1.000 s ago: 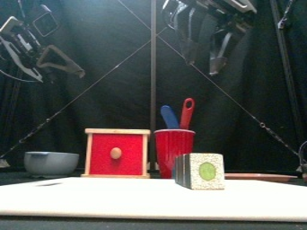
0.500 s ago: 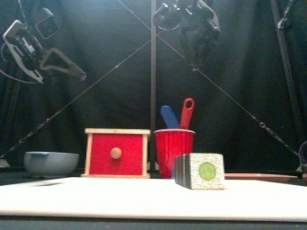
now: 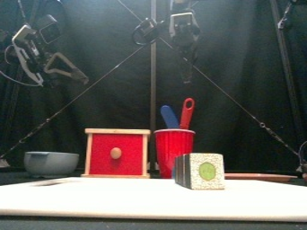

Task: Place sushi on board then cut the sushi with the knife then place the pieces on the plate
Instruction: Pick knife at handle with right hand

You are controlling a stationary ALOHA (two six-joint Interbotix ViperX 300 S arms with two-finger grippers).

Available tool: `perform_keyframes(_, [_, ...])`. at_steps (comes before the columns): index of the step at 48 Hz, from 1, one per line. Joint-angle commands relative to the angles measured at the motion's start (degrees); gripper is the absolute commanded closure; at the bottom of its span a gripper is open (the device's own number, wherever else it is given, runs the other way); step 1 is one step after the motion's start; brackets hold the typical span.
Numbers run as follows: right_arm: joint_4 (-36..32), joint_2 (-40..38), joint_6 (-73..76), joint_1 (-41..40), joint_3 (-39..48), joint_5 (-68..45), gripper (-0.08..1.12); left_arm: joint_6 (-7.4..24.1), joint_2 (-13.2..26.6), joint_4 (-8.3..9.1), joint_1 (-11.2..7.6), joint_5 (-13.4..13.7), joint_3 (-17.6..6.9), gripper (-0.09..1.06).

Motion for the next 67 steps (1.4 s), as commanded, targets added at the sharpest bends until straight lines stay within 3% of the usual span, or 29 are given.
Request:
perform_keyframes(1, [-0.26,1.23,-2.55,-0.35,-3.52,1.76,0.27,0.0,0.09,-0.09,0.7,-0.26,-0.79,0.98])
perform_keyframes(25, [-0.79,7.73,-6.24,-0.7,-3.78,1.67,0.27,0.09,0.09,-0.09,1.41,-0.26,-0.18,0.98])
perform_keyframes(67, [-4.13,10.9,-7.21,-3.08,-1.76,1.41,0.27,0.0,0.09,-0.35,1.76,-0.26,0.88,0.98])
